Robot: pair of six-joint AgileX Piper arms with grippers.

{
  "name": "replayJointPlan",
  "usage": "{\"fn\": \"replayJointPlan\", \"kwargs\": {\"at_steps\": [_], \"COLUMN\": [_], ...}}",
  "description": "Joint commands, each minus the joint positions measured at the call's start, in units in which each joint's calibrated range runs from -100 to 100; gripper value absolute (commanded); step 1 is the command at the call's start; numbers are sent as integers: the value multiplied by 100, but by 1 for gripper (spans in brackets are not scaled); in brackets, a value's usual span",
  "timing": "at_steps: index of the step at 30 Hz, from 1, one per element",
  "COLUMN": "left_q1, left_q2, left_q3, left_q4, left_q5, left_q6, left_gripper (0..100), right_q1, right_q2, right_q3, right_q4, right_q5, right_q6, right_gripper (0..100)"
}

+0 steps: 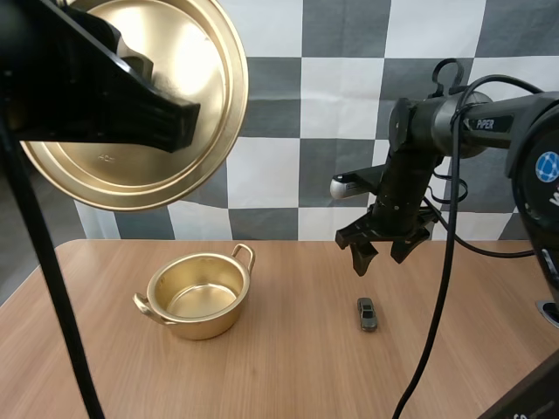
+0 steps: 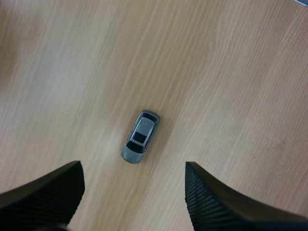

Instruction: Open the pot, put the car inside, and close it

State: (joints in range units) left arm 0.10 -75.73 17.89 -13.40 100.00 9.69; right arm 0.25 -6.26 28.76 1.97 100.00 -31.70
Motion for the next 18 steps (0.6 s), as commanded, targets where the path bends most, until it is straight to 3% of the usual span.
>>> {"fn": "replayJointPlan", "kwargs": {"at_steps": [1, 5, 9, 18], "left_q1": [-3, -3, -3, -3], "left_q2": [4, 4, 4, 4], "left_q3": [1, 1, 1, 1], "left_q4": [-11, -11, -11, -1], "left_q5": [0, 0, 0, 0], "left_q6": [-2, -2, -2, -2], "left_gripper": [0, 0, 0, 0], "right_q1": [-3, -3, -3, -3], "right_q2": [-1, -1, -1, 736], "right_q3": [3, 3, 3, 3], "right_q4": [22, 22, 22, 117], "right_q5": [-79, -608, -1834, -1502], "right_q6": [-2, -2, -2, -150], "right_gripper": [100, 100, 100, 100]}}
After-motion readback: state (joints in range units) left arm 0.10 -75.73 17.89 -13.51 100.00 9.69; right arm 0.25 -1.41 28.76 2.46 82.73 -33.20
